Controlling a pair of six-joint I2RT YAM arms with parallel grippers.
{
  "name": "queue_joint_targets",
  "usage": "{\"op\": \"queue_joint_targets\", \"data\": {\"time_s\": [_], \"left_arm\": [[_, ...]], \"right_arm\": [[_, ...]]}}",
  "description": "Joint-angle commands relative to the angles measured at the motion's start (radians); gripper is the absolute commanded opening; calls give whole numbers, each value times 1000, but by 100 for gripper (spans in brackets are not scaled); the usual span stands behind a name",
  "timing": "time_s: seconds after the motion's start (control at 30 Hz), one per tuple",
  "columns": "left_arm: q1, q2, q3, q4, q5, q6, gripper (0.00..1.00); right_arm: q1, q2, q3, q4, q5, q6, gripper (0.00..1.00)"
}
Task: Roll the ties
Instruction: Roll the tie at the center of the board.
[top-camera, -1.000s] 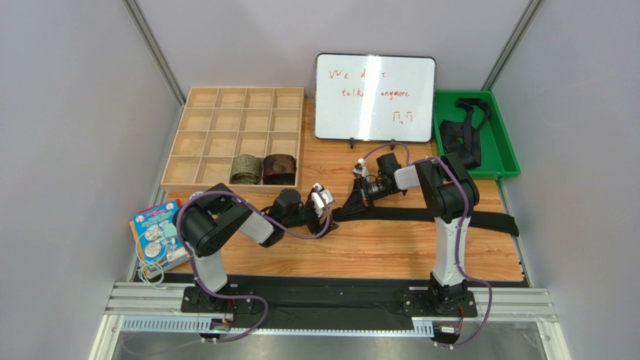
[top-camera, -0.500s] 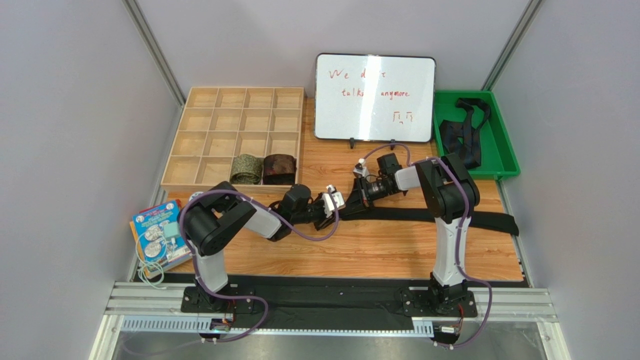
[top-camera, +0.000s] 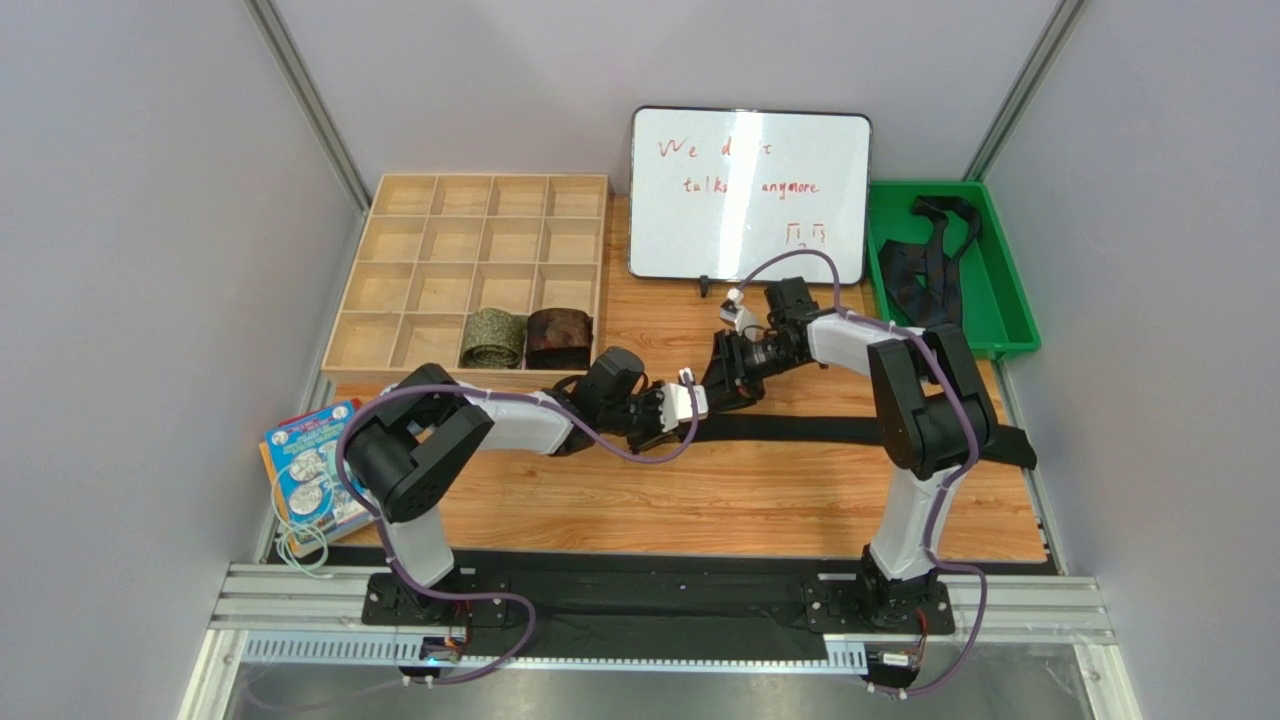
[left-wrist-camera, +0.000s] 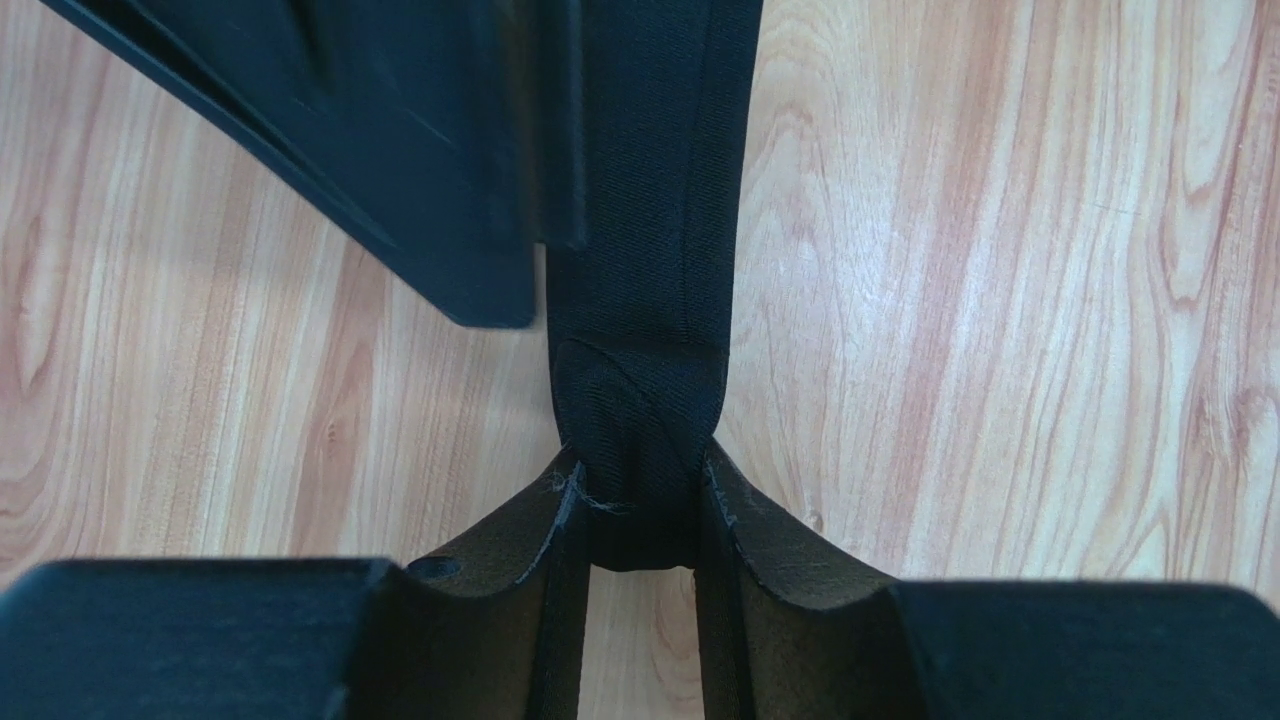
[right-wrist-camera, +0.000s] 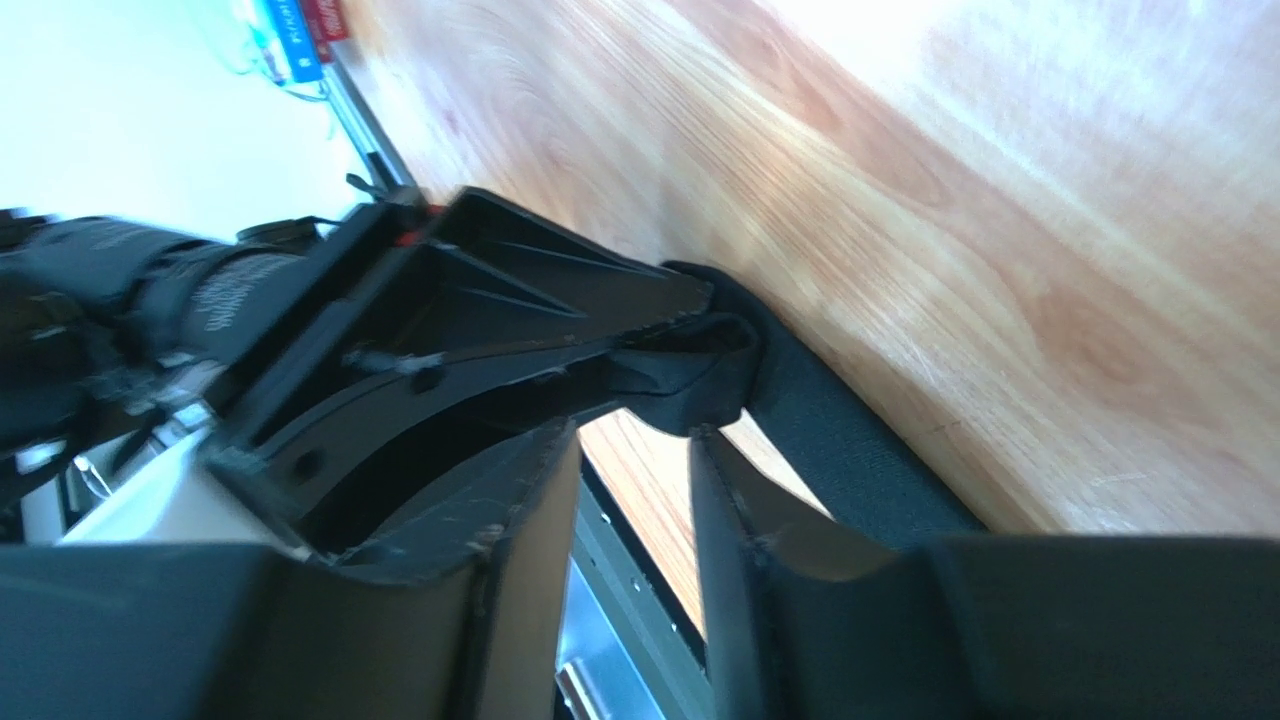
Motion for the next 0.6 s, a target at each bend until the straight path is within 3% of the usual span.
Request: {"op": "queue_joint_targets", "data": {"time_s": [0.0, 0.2, 0.57], "left_arm": [[-4, 33, 56, -222, -45, 47, 28], [-4, 37, 83, -270, -77, 27, 28], [-16, 36, 83, -298, -85, 52, 29]], "right_arm": [[45, -15, -65, 99, 32, 90, 37], [87, 1, -96, 204, 89, 151, 39], [106, 4, -24, 181, 175, 148, 43]]}}
